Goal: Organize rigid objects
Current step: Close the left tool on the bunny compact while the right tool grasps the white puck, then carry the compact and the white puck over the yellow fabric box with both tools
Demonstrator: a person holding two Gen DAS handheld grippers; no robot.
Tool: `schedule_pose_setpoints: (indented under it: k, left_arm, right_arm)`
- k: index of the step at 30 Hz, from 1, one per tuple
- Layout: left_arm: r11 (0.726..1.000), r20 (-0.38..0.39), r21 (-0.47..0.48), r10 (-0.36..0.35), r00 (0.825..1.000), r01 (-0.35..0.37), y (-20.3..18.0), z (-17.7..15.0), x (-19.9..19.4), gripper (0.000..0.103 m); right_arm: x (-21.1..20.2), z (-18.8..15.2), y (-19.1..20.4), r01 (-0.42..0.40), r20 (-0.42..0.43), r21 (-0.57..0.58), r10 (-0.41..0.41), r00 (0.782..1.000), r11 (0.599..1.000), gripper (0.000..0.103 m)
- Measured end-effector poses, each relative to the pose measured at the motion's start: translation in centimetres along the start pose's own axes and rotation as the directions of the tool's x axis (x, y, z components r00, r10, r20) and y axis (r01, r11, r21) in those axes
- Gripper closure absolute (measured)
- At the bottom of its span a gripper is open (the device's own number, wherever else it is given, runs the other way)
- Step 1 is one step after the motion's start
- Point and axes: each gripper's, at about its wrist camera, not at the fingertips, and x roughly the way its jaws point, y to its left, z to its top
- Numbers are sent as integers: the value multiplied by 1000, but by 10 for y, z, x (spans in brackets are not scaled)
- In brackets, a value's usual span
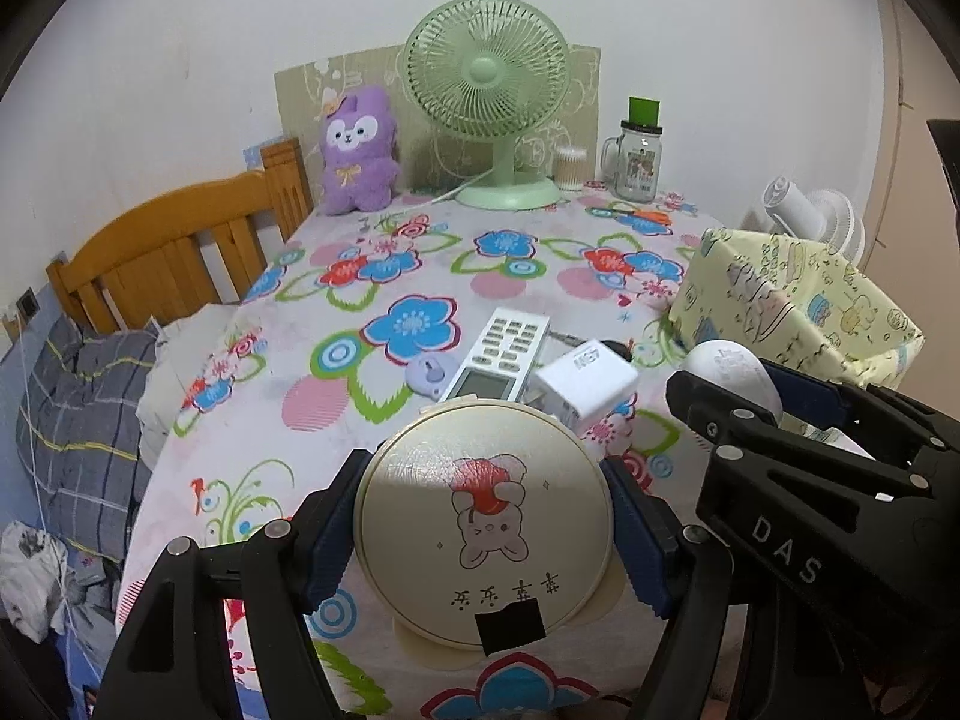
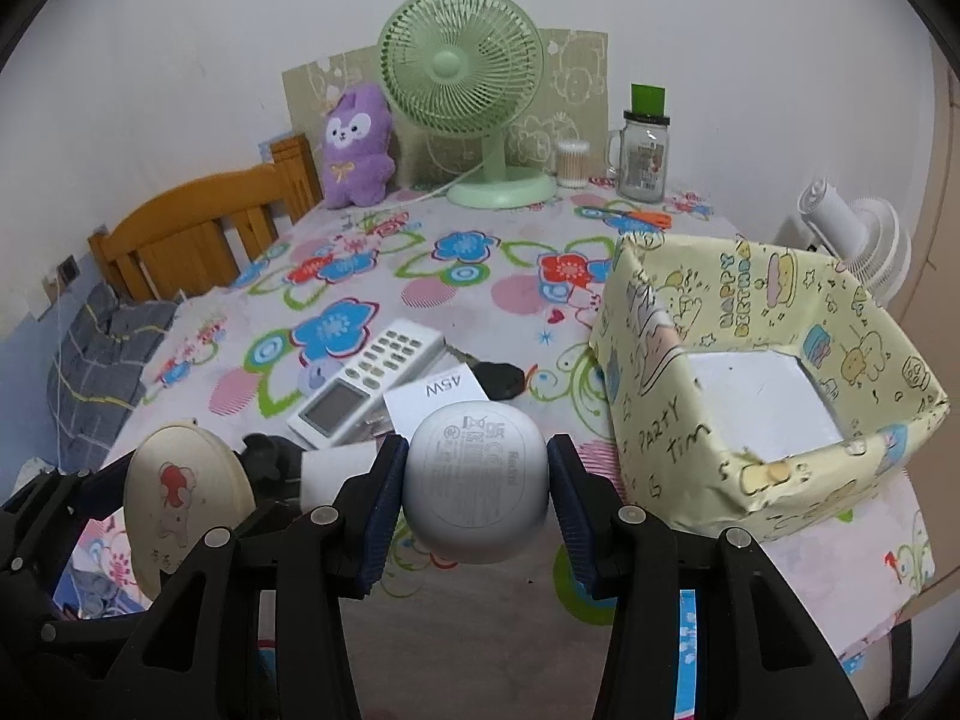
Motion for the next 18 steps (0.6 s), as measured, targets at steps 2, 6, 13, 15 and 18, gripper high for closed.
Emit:
schedule_pose_setpoints:
  k: [2,6,13,15,18]
  left_arm:
    - [1000,0,-2,1,1000,-1,-2,3,-3,27]
    - [1000,13,-6,10,1000,-10,-7,8,-11,26]
    - [1000,36,-3,8,999,-8,-17,23,-24,26]
    - [1000,36,4,4,999,-4,-21,27,-26,26]
    - [1000,35,12,3,999,-4,-26,34,-28,26]
  right_arm:
    - [-4,3,-1,-1,2,0,1,1000,1000,53]
    - [-12,9,-4,-1,10,-8,2,1000,1000,53]
    - [-30,23,-14,9,51,-15,-8,999,1000,53]
    - [-34,25,-17,8,59,-10,-8,998,1000,53]
    - [-38,30,-21,4,64,-12,-3,998,1000,53]
